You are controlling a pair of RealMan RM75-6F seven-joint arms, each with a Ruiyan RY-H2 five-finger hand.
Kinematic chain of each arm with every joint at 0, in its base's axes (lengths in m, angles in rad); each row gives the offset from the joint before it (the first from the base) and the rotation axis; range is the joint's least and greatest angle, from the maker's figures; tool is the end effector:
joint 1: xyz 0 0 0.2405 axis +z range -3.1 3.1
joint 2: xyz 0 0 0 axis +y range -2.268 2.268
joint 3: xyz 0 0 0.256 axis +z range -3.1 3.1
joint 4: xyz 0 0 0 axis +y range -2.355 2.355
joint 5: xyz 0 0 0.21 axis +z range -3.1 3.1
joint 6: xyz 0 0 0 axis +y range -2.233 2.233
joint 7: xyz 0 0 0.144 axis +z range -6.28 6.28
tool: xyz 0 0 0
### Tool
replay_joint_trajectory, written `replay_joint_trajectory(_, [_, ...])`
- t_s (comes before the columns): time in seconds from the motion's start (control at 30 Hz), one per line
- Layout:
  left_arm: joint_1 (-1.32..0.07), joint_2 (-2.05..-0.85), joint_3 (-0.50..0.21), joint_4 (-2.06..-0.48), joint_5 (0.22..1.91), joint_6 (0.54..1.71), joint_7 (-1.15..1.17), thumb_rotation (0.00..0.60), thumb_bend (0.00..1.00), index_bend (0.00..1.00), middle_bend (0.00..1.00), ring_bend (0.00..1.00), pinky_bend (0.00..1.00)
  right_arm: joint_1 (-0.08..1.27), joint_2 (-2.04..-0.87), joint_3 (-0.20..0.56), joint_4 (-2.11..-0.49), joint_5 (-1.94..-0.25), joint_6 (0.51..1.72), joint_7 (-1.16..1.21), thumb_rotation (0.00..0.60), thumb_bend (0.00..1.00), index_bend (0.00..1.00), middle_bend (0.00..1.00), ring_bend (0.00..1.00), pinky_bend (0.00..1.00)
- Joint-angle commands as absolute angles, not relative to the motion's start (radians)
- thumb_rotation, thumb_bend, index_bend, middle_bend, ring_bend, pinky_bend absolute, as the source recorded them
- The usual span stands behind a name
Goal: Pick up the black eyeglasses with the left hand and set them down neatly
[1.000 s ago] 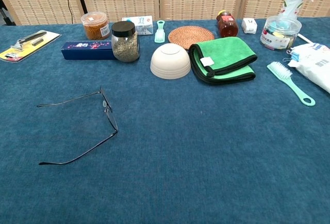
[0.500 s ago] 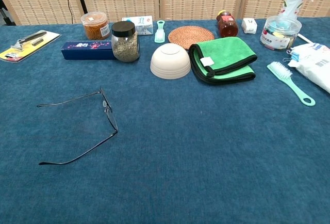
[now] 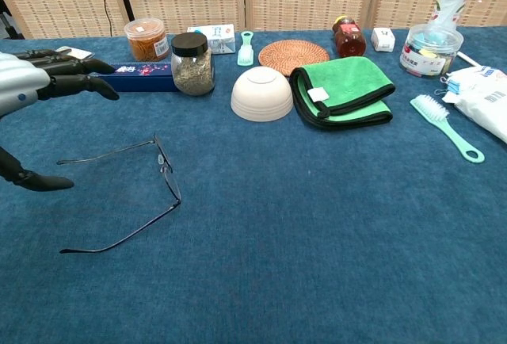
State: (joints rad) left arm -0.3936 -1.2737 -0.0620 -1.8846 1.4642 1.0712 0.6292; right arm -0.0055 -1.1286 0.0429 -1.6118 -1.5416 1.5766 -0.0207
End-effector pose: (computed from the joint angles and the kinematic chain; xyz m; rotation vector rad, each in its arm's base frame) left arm -0.1774 0.2276 0.0442 -1.9995 -0.6731 -0.7992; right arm -0.3150 -0.1510 0.1649 1.3254 -0.8697 0.9028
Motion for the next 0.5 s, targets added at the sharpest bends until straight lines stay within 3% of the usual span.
replay_joint_trajectory(0.03, [-0.415, -1.34, -0.062, -1.855, 1.413, 1.047, 0.676, 0.394, 0.14, 0.17, 0.0, 0.0, 0.0, -0.009, -1.129, 0.043, -1.609, -1.539, 1.58, -0.018, 0.6, 0.11, 0.1, 0.01, 0.02, 0.09])
replay_joint_trajectory(0.5, [-0.467, -1.528, -0.065, -1.756, 1.257, 1.046, 0.823, 0.354, 0.14, 0.17, 0.0, 0.0, 0.0, -0.027, -1.126, 0.04, -1.59, -1.527, 1.589, 0.007, 0.6, 0.11, 0.1, 0.01, 0.02, 0.09])
